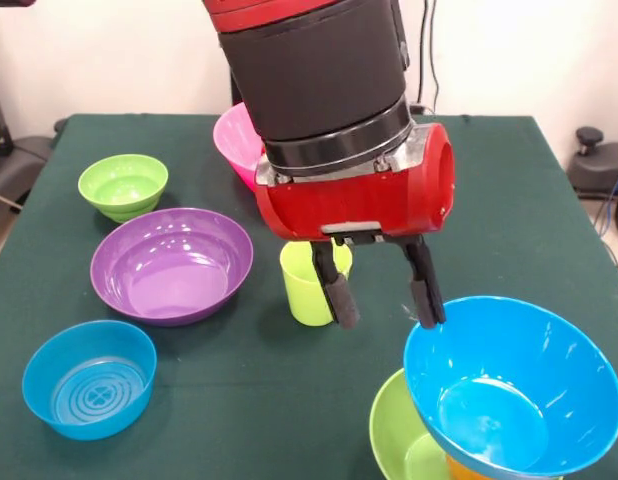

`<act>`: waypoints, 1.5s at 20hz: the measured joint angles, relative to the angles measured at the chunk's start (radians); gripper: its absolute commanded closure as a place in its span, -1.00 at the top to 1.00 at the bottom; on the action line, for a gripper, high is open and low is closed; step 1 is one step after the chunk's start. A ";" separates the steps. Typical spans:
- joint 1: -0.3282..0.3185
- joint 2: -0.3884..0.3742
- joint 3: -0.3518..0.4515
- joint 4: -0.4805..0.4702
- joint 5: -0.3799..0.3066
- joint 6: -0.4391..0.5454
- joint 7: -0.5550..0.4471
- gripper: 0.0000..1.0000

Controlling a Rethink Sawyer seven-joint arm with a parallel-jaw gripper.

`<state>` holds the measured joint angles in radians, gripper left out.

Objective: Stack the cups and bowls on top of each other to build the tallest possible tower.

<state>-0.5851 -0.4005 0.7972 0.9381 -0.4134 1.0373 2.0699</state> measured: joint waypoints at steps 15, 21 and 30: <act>0.109 0.225 0.249 -0.531 -0.283 1.166 -0.288 -1.00; 0.098 0.269 0.403 -0.614 -0.502 1.227 -0.369 -1.00; 0.076 0.262 0.520 -0.633 -0.597 1.244 -0.392 -1.00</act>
<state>-0.5095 -0.1381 1.3171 0.3047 -1.0101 2.2814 1.6783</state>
